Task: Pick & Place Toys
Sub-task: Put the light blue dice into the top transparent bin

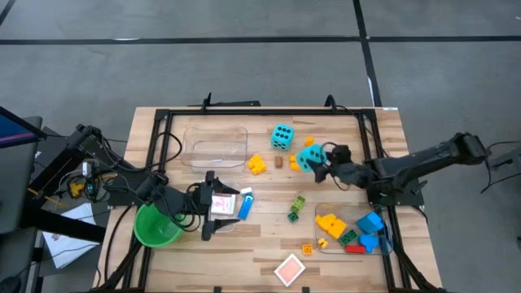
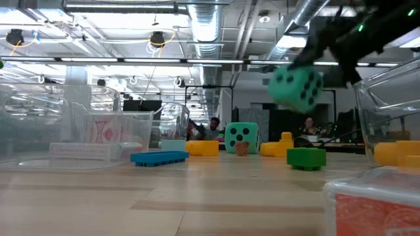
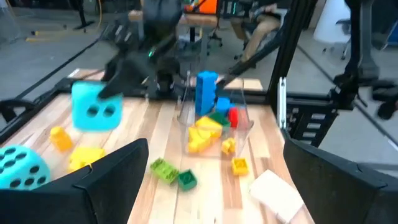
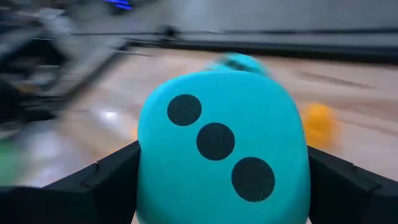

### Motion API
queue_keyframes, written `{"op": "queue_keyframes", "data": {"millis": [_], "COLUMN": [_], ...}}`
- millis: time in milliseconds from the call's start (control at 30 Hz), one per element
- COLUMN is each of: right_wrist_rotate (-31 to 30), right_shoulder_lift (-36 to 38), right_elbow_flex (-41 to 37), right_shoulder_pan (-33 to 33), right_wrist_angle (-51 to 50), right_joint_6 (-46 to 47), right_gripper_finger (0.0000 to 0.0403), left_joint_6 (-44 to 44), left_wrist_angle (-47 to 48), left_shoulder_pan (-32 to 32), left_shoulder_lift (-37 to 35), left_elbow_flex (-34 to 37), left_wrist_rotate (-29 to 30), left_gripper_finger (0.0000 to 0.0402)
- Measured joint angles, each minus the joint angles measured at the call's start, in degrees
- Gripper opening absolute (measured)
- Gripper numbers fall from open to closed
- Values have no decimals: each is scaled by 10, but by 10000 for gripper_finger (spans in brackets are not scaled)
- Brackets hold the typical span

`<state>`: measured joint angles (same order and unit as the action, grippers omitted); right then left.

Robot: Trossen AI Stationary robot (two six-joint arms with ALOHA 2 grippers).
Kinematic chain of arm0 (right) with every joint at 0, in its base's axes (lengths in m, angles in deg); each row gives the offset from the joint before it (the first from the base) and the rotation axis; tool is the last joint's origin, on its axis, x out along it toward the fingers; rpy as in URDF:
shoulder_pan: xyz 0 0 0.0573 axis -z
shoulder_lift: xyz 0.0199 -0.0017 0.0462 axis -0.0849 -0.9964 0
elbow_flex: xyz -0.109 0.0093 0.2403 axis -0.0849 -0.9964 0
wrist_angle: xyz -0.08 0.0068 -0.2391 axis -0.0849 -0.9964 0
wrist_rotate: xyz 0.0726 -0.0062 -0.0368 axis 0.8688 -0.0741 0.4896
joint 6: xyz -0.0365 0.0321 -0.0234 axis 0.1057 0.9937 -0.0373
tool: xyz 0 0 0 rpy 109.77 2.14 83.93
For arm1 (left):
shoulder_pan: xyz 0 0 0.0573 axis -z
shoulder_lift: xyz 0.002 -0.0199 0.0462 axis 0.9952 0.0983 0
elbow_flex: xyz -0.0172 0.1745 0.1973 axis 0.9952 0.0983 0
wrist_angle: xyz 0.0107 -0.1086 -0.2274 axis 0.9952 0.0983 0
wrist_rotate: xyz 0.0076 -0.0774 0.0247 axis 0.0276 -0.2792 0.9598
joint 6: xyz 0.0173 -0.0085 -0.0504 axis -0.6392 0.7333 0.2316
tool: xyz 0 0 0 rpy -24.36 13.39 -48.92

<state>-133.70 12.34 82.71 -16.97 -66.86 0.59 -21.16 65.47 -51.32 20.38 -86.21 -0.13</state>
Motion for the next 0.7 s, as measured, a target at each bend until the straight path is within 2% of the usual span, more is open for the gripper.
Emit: {"op": "queue_keyframes", "data": {"millis": [167,300,467,700], "right_wrist_rotate": [2,18,64,216], "right_shoulder_lift": [2,-21,-68,-210], "right_elbow_flex": [0,0,26,140], "right_shoulder_pan": [-71,-80,-27,91], "right_wrist_angle": [127,227,284,284], "right_joint_6": [-115,-194,-248,-277], "right_gripper_finger": [343,344,344,344], "left_joint_6": [27,15,14,50], "left_wrist_angle": [18,-2,-12,30], "left_shoulder_pan": [0,-1,-7,0], "left_shoulder_lift": [18,43,40,10], "left_elbow_flex": [0,0,0,0], "left_wrist_rotate": [-3,-14,4,137], "left_gripper_finger": [369,369,369,369]}}
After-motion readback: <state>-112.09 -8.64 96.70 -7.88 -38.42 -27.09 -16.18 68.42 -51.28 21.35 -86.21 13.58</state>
